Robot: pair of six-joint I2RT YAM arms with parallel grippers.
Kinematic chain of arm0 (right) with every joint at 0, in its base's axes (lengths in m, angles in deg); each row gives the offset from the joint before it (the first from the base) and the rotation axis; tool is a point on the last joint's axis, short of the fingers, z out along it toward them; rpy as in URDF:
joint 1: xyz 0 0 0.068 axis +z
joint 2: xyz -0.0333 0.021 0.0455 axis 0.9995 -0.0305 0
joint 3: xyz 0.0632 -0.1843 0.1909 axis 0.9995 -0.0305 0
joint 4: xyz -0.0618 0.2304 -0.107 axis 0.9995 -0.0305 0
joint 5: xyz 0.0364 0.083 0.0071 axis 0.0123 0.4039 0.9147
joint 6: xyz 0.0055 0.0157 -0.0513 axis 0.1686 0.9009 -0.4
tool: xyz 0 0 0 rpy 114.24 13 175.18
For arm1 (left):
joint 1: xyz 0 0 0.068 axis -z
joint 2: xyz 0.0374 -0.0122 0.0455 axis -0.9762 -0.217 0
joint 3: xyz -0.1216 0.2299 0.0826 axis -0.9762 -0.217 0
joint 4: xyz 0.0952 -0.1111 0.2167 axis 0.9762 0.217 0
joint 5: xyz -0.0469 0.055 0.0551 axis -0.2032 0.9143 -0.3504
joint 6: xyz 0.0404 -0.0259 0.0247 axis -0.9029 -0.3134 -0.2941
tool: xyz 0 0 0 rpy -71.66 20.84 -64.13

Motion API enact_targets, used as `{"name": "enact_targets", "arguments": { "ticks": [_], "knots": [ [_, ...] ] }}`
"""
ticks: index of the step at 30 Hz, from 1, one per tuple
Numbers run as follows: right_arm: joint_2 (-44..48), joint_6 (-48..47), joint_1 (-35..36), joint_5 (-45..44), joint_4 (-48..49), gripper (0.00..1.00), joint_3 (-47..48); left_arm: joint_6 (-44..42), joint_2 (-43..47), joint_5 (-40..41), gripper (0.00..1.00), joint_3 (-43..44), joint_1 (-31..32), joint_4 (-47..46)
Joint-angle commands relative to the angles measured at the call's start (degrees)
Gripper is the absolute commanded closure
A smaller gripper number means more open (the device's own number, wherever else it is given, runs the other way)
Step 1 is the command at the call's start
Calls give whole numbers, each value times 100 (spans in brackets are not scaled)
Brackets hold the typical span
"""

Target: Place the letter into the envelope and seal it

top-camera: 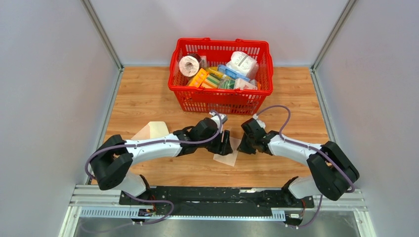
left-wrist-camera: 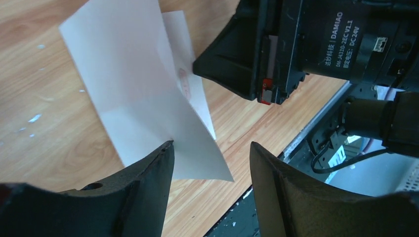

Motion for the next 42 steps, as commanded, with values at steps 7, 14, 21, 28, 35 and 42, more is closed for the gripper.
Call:
{"name": "enact_targets", "arguments": {
  "ticks": [7,14,21,28,35,42],
  "knots": [
    [82,-21,25,-216,53,86,99,222,-412,-504,39,-529,46,-1258],
    [371,-56,8,-505,-254,85,64,319,-719,-362,52,-634,37,-1302],
    [1091,-188,-45,-970,-860,84,99,363,-966,-73,75,-459,37,-863],
    [1428,-1355,-36,-849,-519,68,423,257,-817,182,78,-266,20,-160],
    [197,-2524,34,-463,-352,62,1223,318,17,568,66,-133,-112,753],
    [-32,-3245,69,-67,18,28,1382,670,844,1088,60,-502,-314,1458]
  ]
}}
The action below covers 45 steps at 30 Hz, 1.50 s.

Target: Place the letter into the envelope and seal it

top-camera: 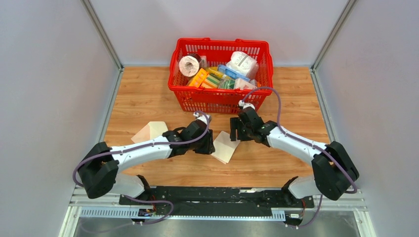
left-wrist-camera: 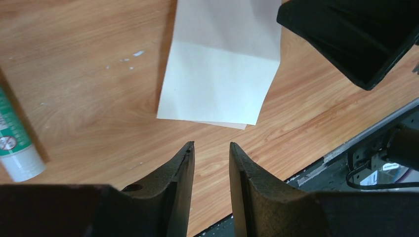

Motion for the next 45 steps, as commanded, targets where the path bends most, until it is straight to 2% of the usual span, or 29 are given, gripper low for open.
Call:
{"name": "enact_targets", "arguments": {
  "ticks": [1,4,6,7,9,11,21,32,45],
  "knots": [
    [-30,-885,41,362,455,21,300,181,355,218,60,-205,-165,440],
    [-223,-1316,41,590,490,8,423,233,355,60,60,-311,-183,370],
    [-399,-1510,58,994,473,5,538,364,355,-133,62,-460,-218,177],
    [-504,-1580,67,1047,447,4,616,417,355,-143,68,-582,-279,89],
    [-697,-1669,67,1232,429,2,748,628,276,-371,72,-732,-385,-105],
    [-856,-1695,67,1381,534,1,793,707,214,-468,73,-803,-429,-245],
    [-1577,-1810,67,1734,622,0,1030,831,-225,-530,79,-751,-429,-536],
    [-1489,-1809,67,1566,631,0,960,778,-832,-503,86,-434,-438,-597],
    [-1349,-1335,-99,2418,886,0,459,726,-1016,-442,100,-373,-623,-606]
  ]
}}
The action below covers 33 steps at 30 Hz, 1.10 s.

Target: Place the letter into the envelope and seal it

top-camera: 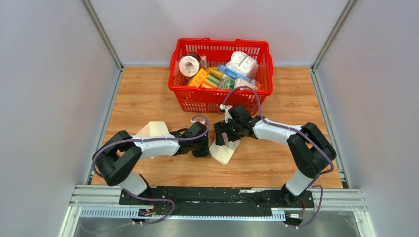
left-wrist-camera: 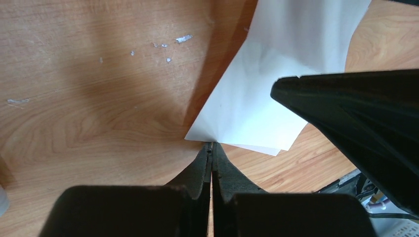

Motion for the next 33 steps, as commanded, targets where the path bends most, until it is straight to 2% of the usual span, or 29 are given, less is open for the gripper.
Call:
{"name": "enact_targets", "arguments": {
  "ticks": [1,4,12,16,23,33],
  "knots": [
    [229,267,-124,447,254,0,-234,-72,-107,107,100,86,-127,36],
    [203,302,-185,430,246,0,-252,-107,-142,89,100,69,-179,19],
    [651,320,-194,-483,113,0,-155,-177,-46,89,100,34,-206,97],
    [494,145,-185,-634,193,0,-112,-239,-98,80,100,42,-285,107],
    [-69,82,-185,-142,333,0,-58,-362,-125,72,100,113,-390,194],
    [97,513,-185,675,395,0,-225,-450,-283,-7,100,157,-461,115]
  ]
}}
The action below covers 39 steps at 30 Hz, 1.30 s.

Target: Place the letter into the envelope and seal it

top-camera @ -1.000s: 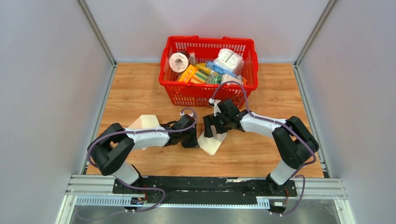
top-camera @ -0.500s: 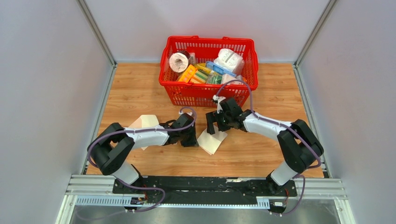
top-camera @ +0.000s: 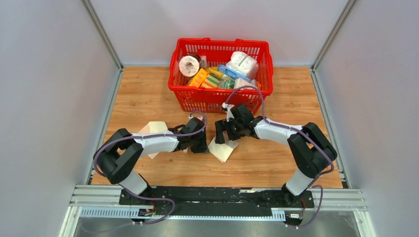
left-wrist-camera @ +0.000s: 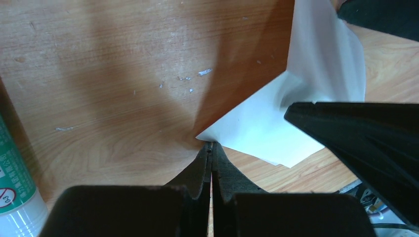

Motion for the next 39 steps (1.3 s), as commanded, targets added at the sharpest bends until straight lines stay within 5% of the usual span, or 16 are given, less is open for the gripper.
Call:
{"name": "enact_targets", "arguments": {
  "ticks": [1,14,27,30,34,39],
  "knots": [
    [60,299,-15,547,41,0,-77,-201,-206,93,100,74,-45,139],
    [482,624,240,495,-117,3,-340,-201,-391,49,100,275,-54,51],
    [861,897,258,380,-381,36,-271,-236,-576,-118,100,539,-54,-63],
    [755,810,266,205,-565,34,-174,-245,-593,-144,100,574,-63,-72],
    [772,669,275,-103,-724,13,-138,-245,-593,-153,100,557,-63,-72],
    [641,572,389,-366,-864,6,-42,-236,-637,-171,100,557,-54,-98]
  ]
}}
